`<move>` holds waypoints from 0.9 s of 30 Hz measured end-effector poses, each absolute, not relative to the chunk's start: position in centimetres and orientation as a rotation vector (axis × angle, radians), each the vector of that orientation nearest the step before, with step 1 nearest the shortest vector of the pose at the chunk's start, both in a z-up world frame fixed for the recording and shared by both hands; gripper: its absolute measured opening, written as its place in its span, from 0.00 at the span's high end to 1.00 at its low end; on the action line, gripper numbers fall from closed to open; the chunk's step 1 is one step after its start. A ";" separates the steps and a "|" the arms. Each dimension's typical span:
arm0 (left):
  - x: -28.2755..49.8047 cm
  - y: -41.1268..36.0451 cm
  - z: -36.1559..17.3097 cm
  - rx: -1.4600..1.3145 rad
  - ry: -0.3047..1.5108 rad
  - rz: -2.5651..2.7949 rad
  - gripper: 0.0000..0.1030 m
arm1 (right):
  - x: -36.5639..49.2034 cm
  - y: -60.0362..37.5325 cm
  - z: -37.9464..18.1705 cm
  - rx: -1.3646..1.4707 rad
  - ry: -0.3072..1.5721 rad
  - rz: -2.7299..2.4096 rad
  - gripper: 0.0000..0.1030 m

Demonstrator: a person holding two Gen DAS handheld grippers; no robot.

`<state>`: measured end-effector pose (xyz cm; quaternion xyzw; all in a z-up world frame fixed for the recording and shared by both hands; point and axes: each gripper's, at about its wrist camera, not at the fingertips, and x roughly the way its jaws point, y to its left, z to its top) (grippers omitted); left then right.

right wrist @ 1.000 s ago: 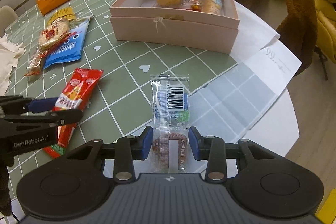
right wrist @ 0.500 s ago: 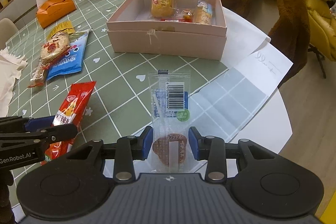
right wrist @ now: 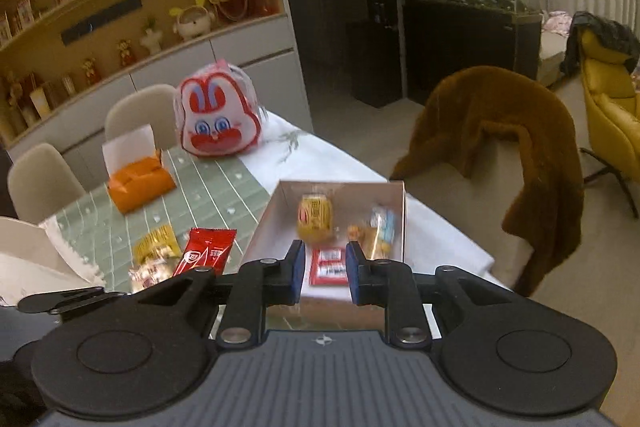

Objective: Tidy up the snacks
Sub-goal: 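Carry the red packet and clear bar packet into the pink box and open both grippers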

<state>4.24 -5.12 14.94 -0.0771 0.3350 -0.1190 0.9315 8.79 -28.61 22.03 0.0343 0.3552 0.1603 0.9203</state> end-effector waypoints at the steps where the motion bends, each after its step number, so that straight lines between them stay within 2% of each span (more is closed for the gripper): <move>1: 4.3 -4.9 14.4 -0.156 0.704 -0.222 0.55 | 9.1 -28.7 21.6 0.060 0.741 0.330 0.79; 6: 3.2 -4.0 9.9 -0.176 0.826 -0.148 0.55 | 9.3 -28.6 15.2 0.038 0.910 0.311 0.76; 8: 2.5 -4.0 8.2 -0.171 0.868 -0.119 0.55 | 9.4 -28.2 12.0 0.050 0.998 0.289 0.65; 10: 1.8 -3.7 6.9 -0.180 0.901 -0.109 0.55 | 9.4 -27.9 9.2 0.065 1.064 0.253 0.45; 12: 1.0 -3.6 6.1 -0.189 0.926 -0.110 0.55 | 9.4 -27.2 7.0 0.062 1.109 0.212 0.44; 15: 0.4 -3.8 5.8 -0.178 0.932 -0.114 0.55 | 9.6 -25.6 4.9 0.019 1.135 0.195 0.35; 18: 0.2 -3.9 6.2 -0.179 0.923 -0.122 0.55 | 9.6 -24.2 3.7 -0.010 1.144 0.166 0.31; 21: -0.2 -4.0 6.5 -0.180 0.917 -0.128 0.55 | 9.0 -23.7 3.8 -0.003 1.131 0.167 0.34; 25: -0.2 -4.4 6.4 -0.183 0.919 -0.143 0.55 | 7.8 -23.5 4.3 -0.043 1.130 0.210 0.58; 27: -0.4 -4.6 6.4 -0.181 0.922 -0.154 0.55 | 7.2 -23.8 4.5 -0.049 1.137 0.229 0.62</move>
